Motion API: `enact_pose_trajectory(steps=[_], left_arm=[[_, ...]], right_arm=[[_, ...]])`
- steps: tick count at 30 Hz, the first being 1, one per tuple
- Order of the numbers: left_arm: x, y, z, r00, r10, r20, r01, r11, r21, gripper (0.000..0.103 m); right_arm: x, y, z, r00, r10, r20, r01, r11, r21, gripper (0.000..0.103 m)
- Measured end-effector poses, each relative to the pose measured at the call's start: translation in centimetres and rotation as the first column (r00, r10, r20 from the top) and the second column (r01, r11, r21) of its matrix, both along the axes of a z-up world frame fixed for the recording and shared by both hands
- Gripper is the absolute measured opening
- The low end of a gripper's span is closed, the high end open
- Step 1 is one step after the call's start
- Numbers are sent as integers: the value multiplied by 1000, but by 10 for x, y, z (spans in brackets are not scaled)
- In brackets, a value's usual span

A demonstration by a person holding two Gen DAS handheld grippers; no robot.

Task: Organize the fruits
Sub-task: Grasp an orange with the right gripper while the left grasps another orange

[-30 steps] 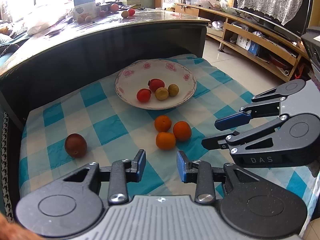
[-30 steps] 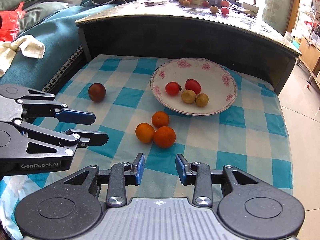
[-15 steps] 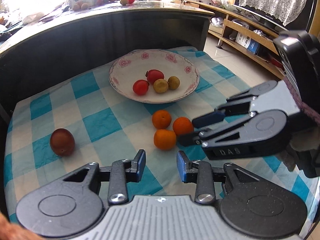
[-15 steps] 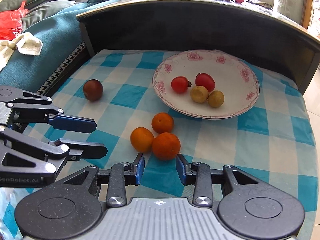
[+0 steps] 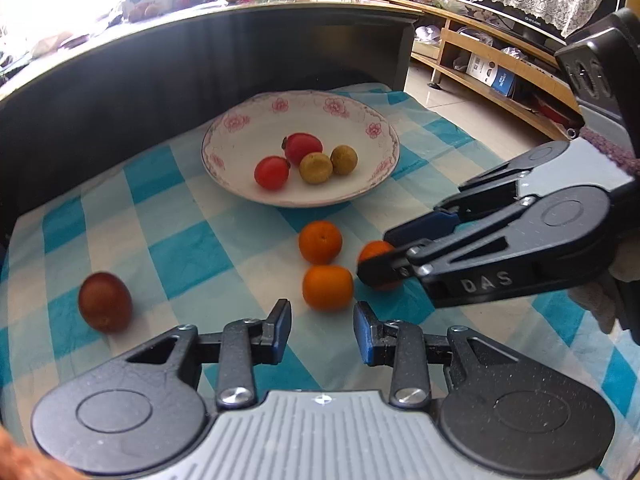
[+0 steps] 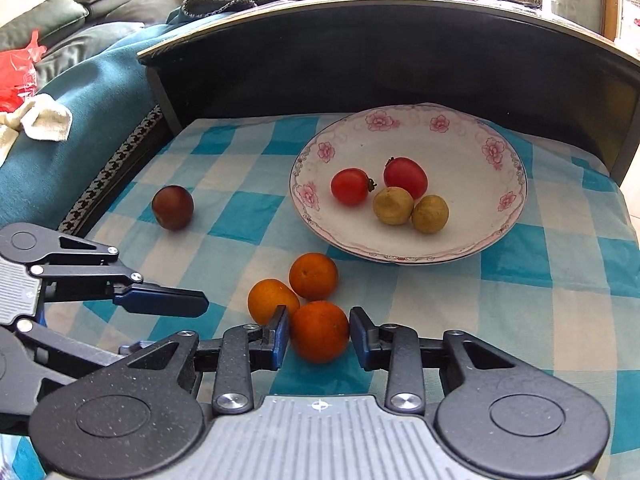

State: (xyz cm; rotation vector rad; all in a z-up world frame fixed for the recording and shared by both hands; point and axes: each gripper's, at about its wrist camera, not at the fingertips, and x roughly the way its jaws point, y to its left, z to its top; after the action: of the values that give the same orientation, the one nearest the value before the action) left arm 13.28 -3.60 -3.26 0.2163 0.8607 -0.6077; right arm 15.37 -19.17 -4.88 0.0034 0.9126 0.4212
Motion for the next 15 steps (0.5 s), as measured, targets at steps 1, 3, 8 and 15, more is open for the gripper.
enact_pose_trajectory(steps=[1,3,8,15], left_arm=[[1,-1,0,1000,-2,3,2,1000,0,43],[3,-4,-2,1000,-2,7,2,1000,1,43],[10,-11,-10,1000,5,-5,-5,1000,-3,43],[14,-15,-17,1000,21,-16,-21,1000,-12,43]], right_arm=[[0,-1,1,1000,-2,-4,2,1000,1,27],[-1,-3,1,1000,-4,-12,4,1000,1,26],[-6,-13,7,1000,-7,-19,7,1000,8,26],[-9,-20,15,1000,-11,1,11,1000,0,26]])
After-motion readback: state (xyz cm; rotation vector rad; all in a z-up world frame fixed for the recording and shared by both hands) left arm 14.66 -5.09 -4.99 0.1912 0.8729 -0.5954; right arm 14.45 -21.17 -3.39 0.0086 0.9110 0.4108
